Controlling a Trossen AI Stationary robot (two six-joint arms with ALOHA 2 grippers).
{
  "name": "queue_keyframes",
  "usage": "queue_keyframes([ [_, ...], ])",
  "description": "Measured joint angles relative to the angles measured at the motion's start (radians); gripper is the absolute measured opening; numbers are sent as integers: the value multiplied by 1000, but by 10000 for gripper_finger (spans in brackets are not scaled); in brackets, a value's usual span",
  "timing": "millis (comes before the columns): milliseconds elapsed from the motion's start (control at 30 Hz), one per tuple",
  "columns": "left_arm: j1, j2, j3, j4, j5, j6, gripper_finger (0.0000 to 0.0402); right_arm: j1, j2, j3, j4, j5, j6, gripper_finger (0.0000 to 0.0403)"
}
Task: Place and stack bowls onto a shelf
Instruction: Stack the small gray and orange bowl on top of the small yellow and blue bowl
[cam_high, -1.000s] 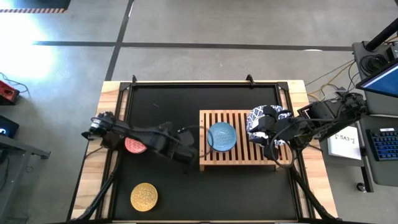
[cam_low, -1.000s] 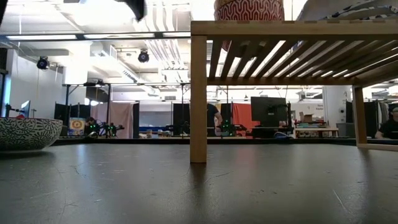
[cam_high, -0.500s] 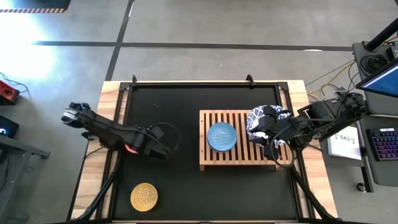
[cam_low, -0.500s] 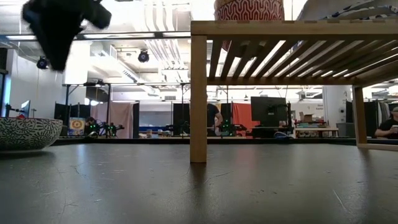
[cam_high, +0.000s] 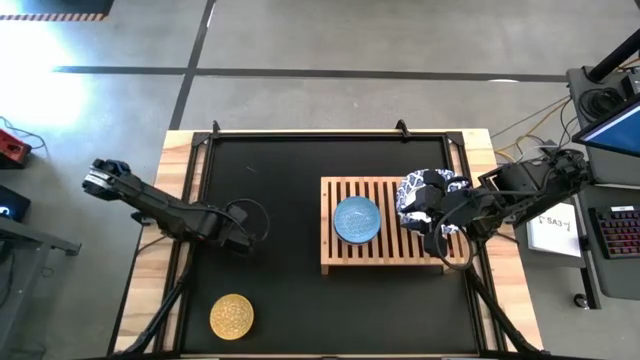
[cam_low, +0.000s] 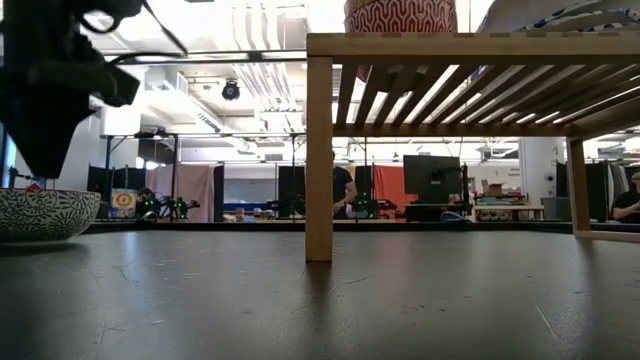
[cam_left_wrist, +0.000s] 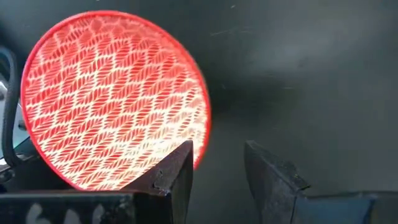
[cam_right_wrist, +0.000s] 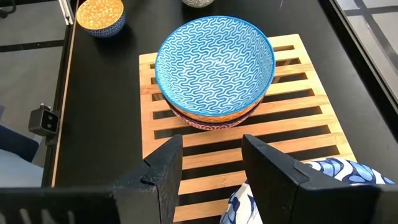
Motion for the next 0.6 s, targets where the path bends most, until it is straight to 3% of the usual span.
queue_keyframes([
  [433,2,20,-157,156,4,-38,123,-1,0,0,9,0,-4,155],
  [600,2,20,-178,171,-12,-39,81,-1,0,0,10,0,1,155],
])
